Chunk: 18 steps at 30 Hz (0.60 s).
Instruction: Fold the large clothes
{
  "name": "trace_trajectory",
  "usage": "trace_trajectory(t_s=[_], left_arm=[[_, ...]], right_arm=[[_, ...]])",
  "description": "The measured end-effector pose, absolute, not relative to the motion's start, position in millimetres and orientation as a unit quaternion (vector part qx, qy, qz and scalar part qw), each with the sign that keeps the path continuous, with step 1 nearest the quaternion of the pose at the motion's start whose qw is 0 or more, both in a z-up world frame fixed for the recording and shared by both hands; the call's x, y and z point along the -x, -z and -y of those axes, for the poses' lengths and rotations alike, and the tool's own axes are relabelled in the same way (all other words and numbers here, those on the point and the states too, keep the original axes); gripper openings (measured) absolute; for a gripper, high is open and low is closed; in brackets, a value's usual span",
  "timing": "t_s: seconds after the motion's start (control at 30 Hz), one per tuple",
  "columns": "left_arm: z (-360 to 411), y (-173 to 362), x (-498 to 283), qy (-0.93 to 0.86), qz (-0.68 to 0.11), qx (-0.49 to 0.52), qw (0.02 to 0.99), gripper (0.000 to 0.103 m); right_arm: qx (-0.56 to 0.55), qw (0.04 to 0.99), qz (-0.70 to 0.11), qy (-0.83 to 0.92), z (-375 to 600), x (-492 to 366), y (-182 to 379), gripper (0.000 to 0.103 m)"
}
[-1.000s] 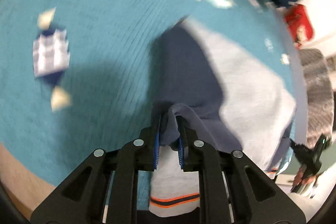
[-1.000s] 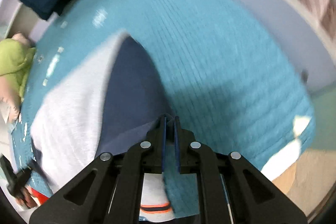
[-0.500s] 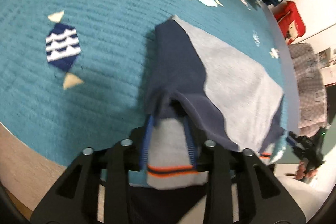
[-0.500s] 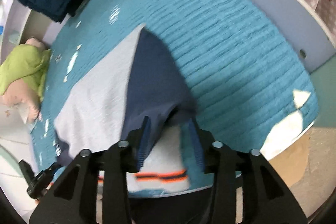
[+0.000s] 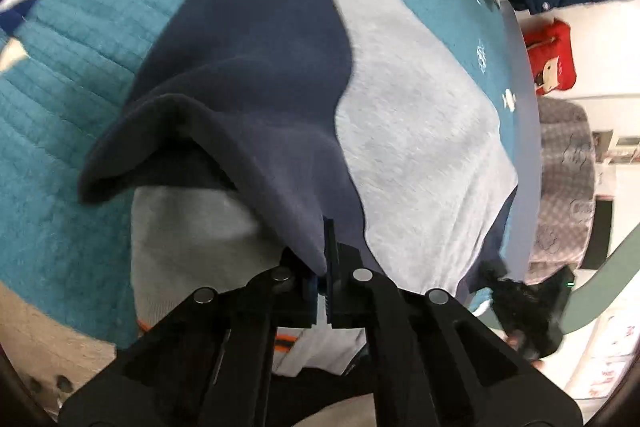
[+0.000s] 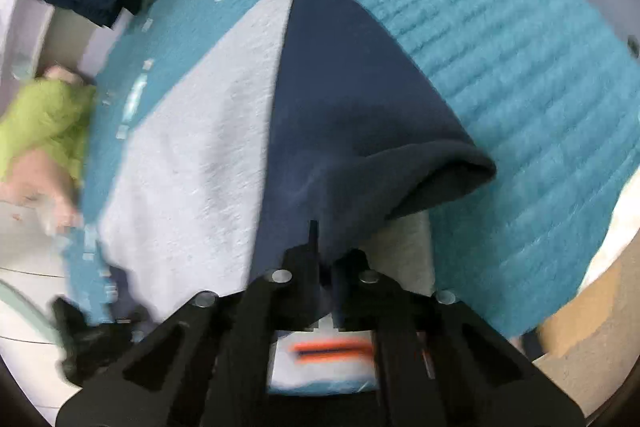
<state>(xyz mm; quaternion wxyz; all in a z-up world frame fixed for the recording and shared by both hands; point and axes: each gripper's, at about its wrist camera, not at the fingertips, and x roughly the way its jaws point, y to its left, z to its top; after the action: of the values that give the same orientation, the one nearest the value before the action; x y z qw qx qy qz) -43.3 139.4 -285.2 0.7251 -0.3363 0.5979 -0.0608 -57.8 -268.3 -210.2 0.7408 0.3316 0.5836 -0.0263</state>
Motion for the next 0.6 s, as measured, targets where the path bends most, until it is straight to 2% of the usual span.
trace_trajectory(t_s=[0.1, 0.23, 0.27, 0.33, 0.47, 0.6], left_arm=[[-138.4, 274.6, 54.7, 0.054, -0.601, 0.312, 0.734, 0.002], [-149.4, 305.5, 57.2, 0.048, -0.625, 0.336, 0.703, 0.002], [-150.8, 304.1, 55.1, 0.050, -0.626, 0.340, 0.700, 0.002], [-150.6, 290.4, 56.2, 0.062, -0.626, 0.331, 0.704, 0.002], [-145.1, 247.3, 65.4, 0.097, -0.610, 0.279, 0.735, 0.002], [-152.4, 220.9, 63.9, 0.105, -0.579, 0.277, 0.760, 0.003]], right_arm=[[-0.341, 0.729, -0.592, 0.029, 266.4, 69.2, 208.0, 0.004], [-0.376, 0.700, -0.606, 0.031, 275.4, 70.5, 246.9, 0.003], [-0.382, 0.692, -0.612, 0.026, 277.8, 68.6, 242.4, 0.003], [-0.387, 0.669, -0.634, 0.013, 283.0, 67.6, 229.6, 0.011], [-0.313, 0.705, -0.636, -0.015, 279.6, 69.6, 183.5, 0.011], [-0.296, 0.763, -0.574, 0.002, 293.3, 64.9, 146.3, 0.008]])
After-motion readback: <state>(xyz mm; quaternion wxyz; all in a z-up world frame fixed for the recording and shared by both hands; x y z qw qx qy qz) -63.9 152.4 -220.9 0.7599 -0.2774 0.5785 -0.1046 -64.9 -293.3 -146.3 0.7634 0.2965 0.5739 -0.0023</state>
